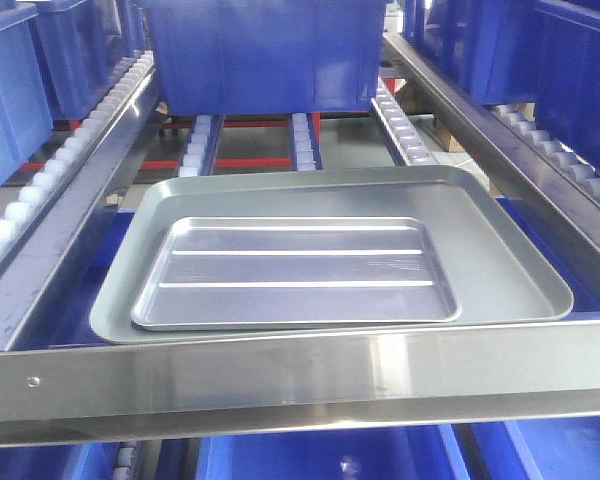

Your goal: Grab silver tray and stack on right shelf

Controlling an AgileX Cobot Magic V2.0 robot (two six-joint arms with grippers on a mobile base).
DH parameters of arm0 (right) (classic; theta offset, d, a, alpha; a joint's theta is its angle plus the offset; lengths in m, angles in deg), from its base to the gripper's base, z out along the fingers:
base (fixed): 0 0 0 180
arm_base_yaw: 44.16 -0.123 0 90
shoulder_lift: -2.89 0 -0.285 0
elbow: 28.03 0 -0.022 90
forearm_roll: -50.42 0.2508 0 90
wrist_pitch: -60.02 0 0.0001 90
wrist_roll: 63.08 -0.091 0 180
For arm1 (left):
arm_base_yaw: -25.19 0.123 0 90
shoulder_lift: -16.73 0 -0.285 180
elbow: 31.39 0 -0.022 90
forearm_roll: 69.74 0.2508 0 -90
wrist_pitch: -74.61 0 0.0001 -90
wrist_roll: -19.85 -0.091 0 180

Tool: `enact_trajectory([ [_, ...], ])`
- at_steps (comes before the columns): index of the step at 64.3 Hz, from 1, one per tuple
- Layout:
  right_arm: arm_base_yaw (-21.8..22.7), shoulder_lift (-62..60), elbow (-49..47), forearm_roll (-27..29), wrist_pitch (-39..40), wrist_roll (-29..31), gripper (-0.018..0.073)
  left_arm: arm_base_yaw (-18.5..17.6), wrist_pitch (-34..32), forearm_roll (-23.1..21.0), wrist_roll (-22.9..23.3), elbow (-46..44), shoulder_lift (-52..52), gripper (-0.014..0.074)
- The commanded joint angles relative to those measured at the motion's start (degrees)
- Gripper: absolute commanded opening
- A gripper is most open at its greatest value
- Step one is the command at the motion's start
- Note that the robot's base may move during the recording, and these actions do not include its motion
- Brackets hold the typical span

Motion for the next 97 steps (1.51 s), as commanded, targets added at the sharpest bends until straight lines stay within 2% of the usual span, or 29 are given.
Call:
enact_trajectory([
  [1,0.12,0.09,-1.38,-2.2,4.57,0.45,0.0056,-0.45,-4.85,0.47,0.11,-1.66,-0.13,-0.0101],
  [41,0.12,0.09,-1.38,-2.2,4.57,0.45,0.0056,-0.45,-4.85,0.47,0.11,-1.55,-0.24,-0.0101],
  [44,0.12,0.09,-1.38,-2.2,4.57,0.45,0.0056,-0.45,-4.85,-1.89,0.11,-1.29,-0.24,-0.0101],
  [48,0.12,0.09,-1.38,-2.2,4.57,0.45,0.0056,-0.19,-4.73,-8.27,-0.1,-1.07,-0.03,-0.0101],
  [51,0.12,0.09,-1.38,-2.2,4.57,0.45,0.0056,0.29,-5.0,-10.07,-3.37,-0.61,0.67,-0.0101],
  [53,0.12,0.09,-1.38,-2.2,4.57,0.45,0.0056,1.09,-5.33,-12.31,-7.59,-0.08,1.4,-0.0101],
  [56,0.12,0.09,-1.38,-2.2,4.57,0.45,0.0056,2.48,-6.25,-14.0,-10.64,0.94,2.66,-0.0101],
  [60,0.12,0.09,-1.38,-2.2,4.57,0.45,0.0056,5.1,-7.84,-14.01,-10.77,2.92,4.45,-0.0101],
  [69,0.12,0.09,-1.38,-2.2,4.57,0.45,0.0056,13.6,-13.63,-14.01,-14.76,10.99,10.25,-0.0101],
  [83,0.12,0.09,-1.38,-2.2,4.57,0.45,0.0056,24.15,-24.74,-13.89,-15.02,22.04,14.66,-0.0101],
  [87,0.12,0.09,-1.38,-2.2,4.57,0.45,0.0056,26.67,-26.19,-13.89,-15.02,23.72,15.11,-0.0101],
  [97,0.12,0.09,-1.38,-2.2,4.57,0.45,0.0056,31.02,-24.53,-13.89,-16.54,23.72,15.25,-0.0101],
])
